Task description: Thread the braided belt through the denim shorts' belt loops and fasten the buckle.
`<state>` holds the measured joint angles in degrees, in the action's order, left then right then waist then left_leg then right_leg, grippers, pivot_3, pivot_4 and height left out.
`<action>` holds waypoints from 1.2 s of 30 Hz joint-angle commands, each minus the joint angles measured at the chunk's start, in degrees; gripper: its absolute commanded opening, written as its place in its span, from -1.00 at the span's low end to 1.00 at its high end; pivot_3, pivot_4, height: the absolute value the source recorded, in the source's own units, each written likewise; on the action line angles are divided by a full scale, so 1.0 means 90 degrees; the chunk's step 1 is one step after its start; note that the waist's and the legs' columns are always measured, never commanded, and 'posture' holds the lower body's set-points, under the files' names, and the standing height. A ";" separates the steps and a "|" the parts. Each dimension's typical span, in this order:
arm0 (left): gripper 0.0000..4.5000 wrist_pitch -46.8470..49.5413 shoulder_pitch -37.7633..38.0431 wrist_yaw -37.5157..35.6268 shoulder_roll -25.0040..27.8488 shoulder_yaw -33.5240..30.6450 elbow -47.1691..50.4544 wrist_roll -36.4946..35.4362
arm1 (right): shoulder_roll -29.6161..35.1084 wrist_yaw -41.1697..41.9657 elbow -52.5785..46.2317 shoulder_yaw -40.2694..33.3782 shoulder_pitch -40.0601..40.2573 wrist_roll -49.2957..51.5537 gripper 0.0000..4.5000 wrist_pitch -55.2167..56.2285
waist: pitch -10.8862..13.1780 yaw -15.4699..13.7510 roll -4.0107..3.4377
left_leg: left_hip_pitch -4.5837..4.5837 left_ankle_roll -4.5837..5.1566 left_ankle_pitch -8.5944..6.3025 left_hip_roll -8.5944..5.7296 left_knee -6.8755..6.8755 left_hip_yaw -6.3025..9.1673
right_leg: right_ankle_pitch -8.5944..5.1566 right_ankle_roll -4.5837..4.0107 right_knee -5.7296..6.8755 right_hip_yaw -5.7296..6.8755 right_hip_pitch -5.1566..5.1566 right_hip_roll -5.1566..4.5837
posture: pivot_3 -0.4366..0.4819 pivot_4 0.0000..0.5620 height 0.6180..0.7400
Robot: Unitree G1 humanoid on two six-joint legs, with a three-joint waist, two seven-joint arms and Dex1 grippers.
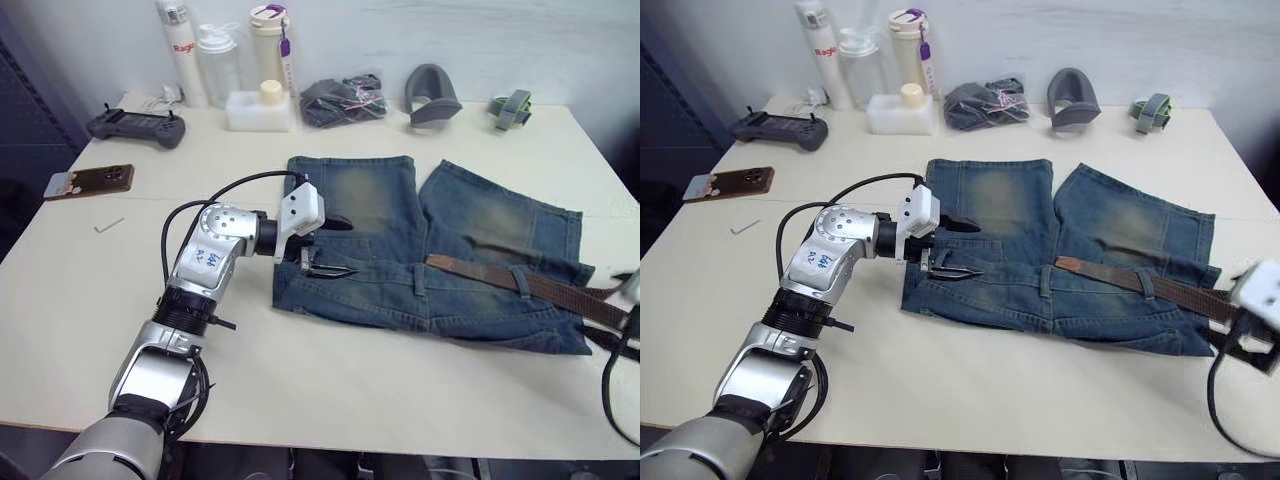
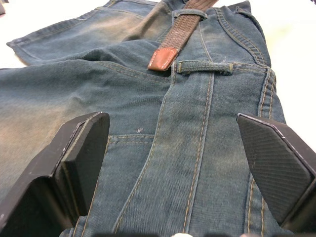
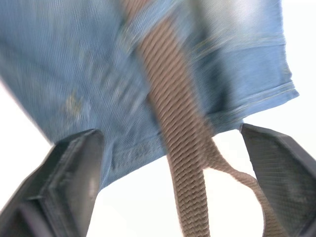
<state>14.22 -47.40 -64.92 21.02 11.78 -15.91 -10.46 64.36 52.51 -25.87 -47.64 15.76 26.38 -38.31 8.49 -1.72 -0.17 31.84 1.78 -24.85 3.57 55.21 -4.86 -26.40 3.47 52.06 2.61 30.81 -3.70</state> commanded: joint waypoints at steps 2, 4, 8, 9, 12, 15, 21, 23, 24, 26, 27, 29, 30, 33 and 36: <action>1.00 -0.0126 -0.0078 0.0019 -0.0019 -0.0011 0.0151 -0.0017 | -0.1003 -0.2120 -0.0846 -0.0243 -0.1515 0.2682 0.98 -0.2409 | 0.0003 0.0046 0.0008 | -0.0005 -0.0004 0.0001 0.0002 0.0000 0.0003 | -0.0003 -0.0008 0.0004 0.0000 -0.0001 0.0000 | -0.05 -0.47 -0.49; 1.00 -0.0134 -0.0081 0.0018 -0.0017 -0.0004 0.0157 -0.0020 | -0.1886 -0.3912 -0.0992 -0.0148 -0.1843 0.4366 0.98 -0.2972 | -0.0006 0.0040 0.0040 | -0.0010 -0.0022 0.0008 0.0007 -0.0010 0.0006 | -0.0007 -0.0016 0.0007 0.0003 -0.0001 0.0001 | -0.05 -0.47 -0.49; 1.00 -0.0086 -0.0031 -0.0004 0.0075 0.0009 0.0252 -0.0034 | -0.2756 -0.7985 -0.1183 0.1404 -0.0856 0.9404 0.98 -0.0676 | -0.0004 0.0019 0.0005 | 0.0073 -0.0038 0.0014 0.0009 0.0064 0.0004 | -0.0047 -0.0037 0.0114 0.0011 0.0065 -0.0029 | -0.05 -0.47 -0.49; 1.00 -0.0085 -0.0022 0.0005 0.0092 0.0010 0.0267 -0.0030 | -0.3086 -0.8457 -0.1359 0.1708 -0.0902 0.9590 0.98 -0.0266 | -0.0005 0.0043 -0.0008 | 0.0104 -0.0035 0.0012 0.0007 0.0095 0.0003 | -0.0061 -0.0027 0.0147 0.0009 0.0094 -0.0034 | -0.05 -0.47 -0.49; 1.00 -0.0074 -0.0003 0.0045 0.0121 0.0009 0.0306 -0.0010 | -0.4037 -0.9570 -0.1587 0.2405 -0.1228 0.9624 0.98 0.0689 | -0.0012 0.0106 -0.0019 | 0.0124 -0.0031 0.0013 0.0000 0.0101 0.0003 | -0.0057 -0.0012 0.0160 0.0008 0.0109 -0.0034 | -0.05 -0.47 -0.49; 1.00 -0.0033 0.0034 0.0097 0.0146 -0.0004 0.0389 -0.0007 | -0.4617 -1.0172 -0.1408 0.2655 -0.1581 0.9624 0.98 0.1115 | -0.0014 0.0176 -0.0017 | 0.0096 -0.0027 0.0013 -0.0002 0.0090 0.0000 | -0.0055 -0.0010 0.0154 0.0005 0.0086 -0.0029 | -0.05 -0.47 -0.49; 1.00 0.0056 0.0113 0.0190 0.0256 -0.0015 0.0576 0.0001 | -0.5046 -1.0602 -0.0756 0.2683 -0.1965 0.9624 0.98 0.1156 | -0.0014 0.0193 -0.0018 | 0.0096 -0.0028 0.0014 0.0000 0.0085 -0.0002 | -0.0060 -0.0018 0.0154 0.0003 0.0087 -0.0027 | -0.05 -0.47 -0.49; 1.00 0.0081 0.0139 0.0216 0.0299 -0.0016 0.0623 -0.0007 | -0.5159 -1.0671 -0.0554 0.2680 -0.2010 0.9624 0.98 0.1074 | -0.0014 0.0190 -0.0019 | 0.0096 -0.0028 0.0014 -0.0001 0.0085 -0.0003 | -0.0061 -0.0019 0.0156 0.0003 0.0088 -0.0028 | -0.05 -0.47 -0.49; 1.00 0.0093 0.0149 0.0226 0.0316 -0.0020 0.0641 -0.0011 | -0.5203 -1.0693 -0.0491 0.2670 -0.2015 0.9624 0.98 0.1039 | -0.0014 0.0189 -0.0019 | 0.0096 -0.0028 0.0014 0.0000 0.0086 -0.0003 | -0.0061 -0.0020 0.0156 0.0003 0.0088 -0.0028 | -0.05 -0.47 -0.49; 1.00 0.0106 0.0168 0.0235 0.0351 -0.0032 0.0664 -0.0016 | -0.5276 -1.0714 -0.0399 0.2647 -0.2017 0.9624 0.98 0.1000 | -0.0014 0.0193 -0.0020 | 0.0096 -0.0028 0.0013 0.0000 0.0085 -0.0004 | -0.0062 -0.0022 0.0156 0.0002 0.0088 -0.0028 | -0.05 -0.47 -0.49; 1.00 0.0114 0.0179 0.0245 0.0366 -0.0037 0.0677 -0.0013 | -0.5338 -1.0715 -0.0341 0.2632 -0.2043 0.9624 0.98 0.1015 | -0.0015 0.0196 -0.0021 | 0.0096 -0.0028 0.0013 0.0000 0.0085 -0.0005 | -0.0062 -0.0022 0.0156 0.0002 0.0088 -0.0028 | -0.05 -0.47 -0.49; 1.00 0.0118 0.0188 0.0263 0.0385 -0.0037 0.0686 -0.0005 | -0.5362 -1.0687 -0.0201 0.2661 -0.2078 0.9624 0.98 0.1001 | -0.0015 0.0199 -0.0021 | 0.0092 -0.0027 0.0013 0.0000 0.0084 -0.0007 | -0.0062 -0.0021 0.0157 -0.0001 0.0087 -0.0028 | -0.05 -0.47 -0.49; 1.00 0.0121 0.0193 0.0274 0.0387 -0.0036 0.0693 -0.0006 | -0.5374 -1.0679 -0.0101 0.2668 -0.2119 0.9624 0.98 0.1044 | -0.0015 0.0200 -0.0021 | 0.0091 -0.0027 0.0013 0.0000 0.0084 -0.0007 | -0.0062 -0.0021 0.0158 -0.0001 0.0087 -0.0028 | -0.05 -0.47 -0.49; 1.00 0.0127 0.0198 0.0296 0.0387 -0.0029 0.0713 -0.0015 | -0.5386 -1.0610 0.0158 0.2658 -0.2255 0.9624 0.98 0.1133 | -0.0015 0.0202 -0.0021 | 0.0088 -0.0027 0.0013 0.0000 0.0084 -0.0010 | -0.0062 -0.0022 0.0160 -0.0003 0.0087 -0.0028 | -0.05 -0.47 -0.49; 1.00 0.0106 0.0185 0.0302 0.0394 -0.0026 0.0697 -0.0008 | -0.5376 -1.0416 0.0452 0.2676 -0.2418 0.9606 0.98 0.1306 | -0.0015 0.0202 -0.0020 | 0.0087 -0.0026 0.0013 0.0000 0.0084 -0.0012 | -0.0063 -0.0023 0.0160 -0.0004 0.0087 -0.0028 | -0.05 -0.47 -0.49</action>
<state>15.55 -45.60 -62.55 24.03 12.28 -11.75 -10.43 16.22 -42.29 -23.25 -22.96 -5.96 112.28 -27.71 8.35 0.09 -0.35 32.62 1.54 -24.74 3.57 55.97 -4.98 -26.97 3.27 53.50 2.56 31.60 -3.95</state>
